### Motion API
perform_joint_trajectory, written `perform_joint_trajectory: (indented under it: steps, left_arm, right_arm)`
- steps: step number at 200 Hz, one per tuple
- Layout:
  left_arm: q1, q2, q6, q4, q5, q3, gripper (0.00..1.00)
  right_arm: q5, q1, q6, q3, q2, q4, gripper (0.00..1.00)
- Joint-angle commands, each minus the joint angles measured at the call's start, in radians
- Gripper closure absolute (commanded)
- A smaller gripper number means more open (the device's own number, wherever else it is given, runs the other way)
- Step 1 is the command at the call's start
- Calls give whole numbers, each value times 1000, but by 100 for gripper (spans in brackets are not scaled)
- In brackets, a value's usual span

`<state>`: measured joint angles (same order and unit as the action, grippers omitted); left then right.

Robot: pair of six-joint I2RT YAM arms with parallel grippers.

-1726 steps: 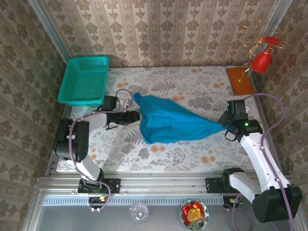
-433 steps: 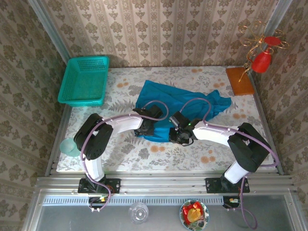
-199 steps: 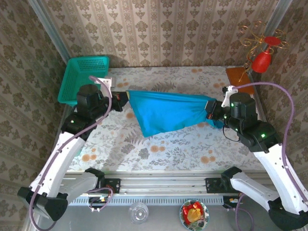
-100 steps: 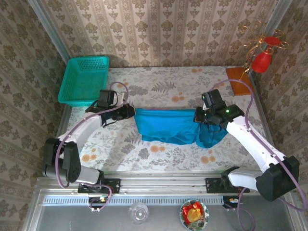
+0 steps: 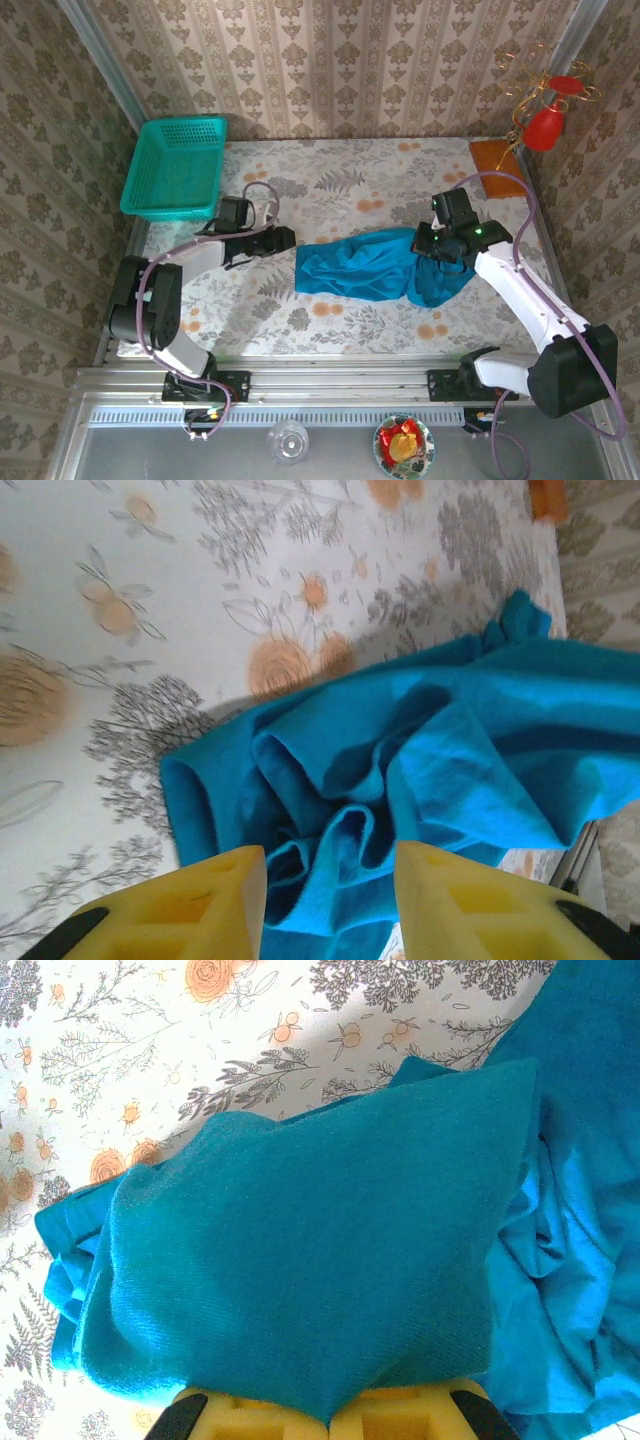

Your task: Fold the inside-out t-shirt

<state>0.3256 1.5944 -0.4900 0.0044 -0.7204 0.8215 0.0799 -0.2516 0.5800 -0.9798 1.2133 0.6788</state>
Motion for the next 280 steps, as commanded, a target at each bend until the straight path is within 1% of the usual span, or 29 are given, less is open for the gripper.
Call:
perform_joint_trajectory:
  steps: [1, 12, 20, 22, 26, 32, 44, 63, 83, 109, 137, 160, 201, 214, 236, 240, 265, 280]
  left_arm:
    - [62, 34, 111, -29, -23, 62, 59]
    - [104, 55, 205, -105, -1, 109, 57]
    - [124, 59, 286, -171, 43, 146, 56]
    - [150, 59, 308, -187, 55, 152, 56]
    - [173, 60, 351, -212, 71, 169, 56]
    - [202, 59, 408, -247, 127, 187, 56]
    - [241, 69, 510, -304, 154, 225, 56]
    - [265, 104, 623, -395, 130, 287, 56]
    - [272, 163, 687, -477, 127, 358, 57]
    - [273, 233, 701, -532, 128, 427, 59]
    - [274, 292, 702, -559, 118, 457, 61]
    - [282, 307, 705, -567, 89, 454, 63]
    - [285, 309, 689, -563, 95, 431, 64]
    - [285, 300, 683, -546, 101, 416, 68]
    - [285, 282, 679, -533, 85, 408, 80]
    - [286, 278, 677, -527, 55, 405, 82]
    - [287, 247, 650, -491, 14, 397, 100]
    - [275, 200, 609, -455, -13, 385, 100]
  right_arm:
    - [21, 9, 9, 13, 14, -15, 100]
    - [21, 11, 8, 15, 12, -15, 100]
    - [21, 12, 6, 15, 12, -13, 100]
    - [21, 12, 6, 16, 12, -13, 100]
    - [21, 13, 6, 16, 12, -11, 100]
    - [23, 15, 4, 15, 11, -9, 100]
    - [23, 18, 3, 16, 8, -6, 100]
    - [25, 22, 0, 13, -1, 0, 100]
    - [25, 24, 0, 8, -10, 5, 100]
    - [21, 26, 0, 6, -26, 13, 100]
    - [15, 28, -2, 9, -41, 19, 100]
    - [12, 32, -4, 11, -50, 22, 100]
    - [16, 36, -2, 13, -58, 19, 100]
    - [17, 36, 0, 14, -59, 18, 100]
    - [16, 36, 4, 13, -66, 18, 100]
    - [16, 37, 4, 12, -68, 19, 100]
    - [14, 37, 7, -8, -84, 29, 100]
    - [14, 37, 6, -34, -94, 44, 100]
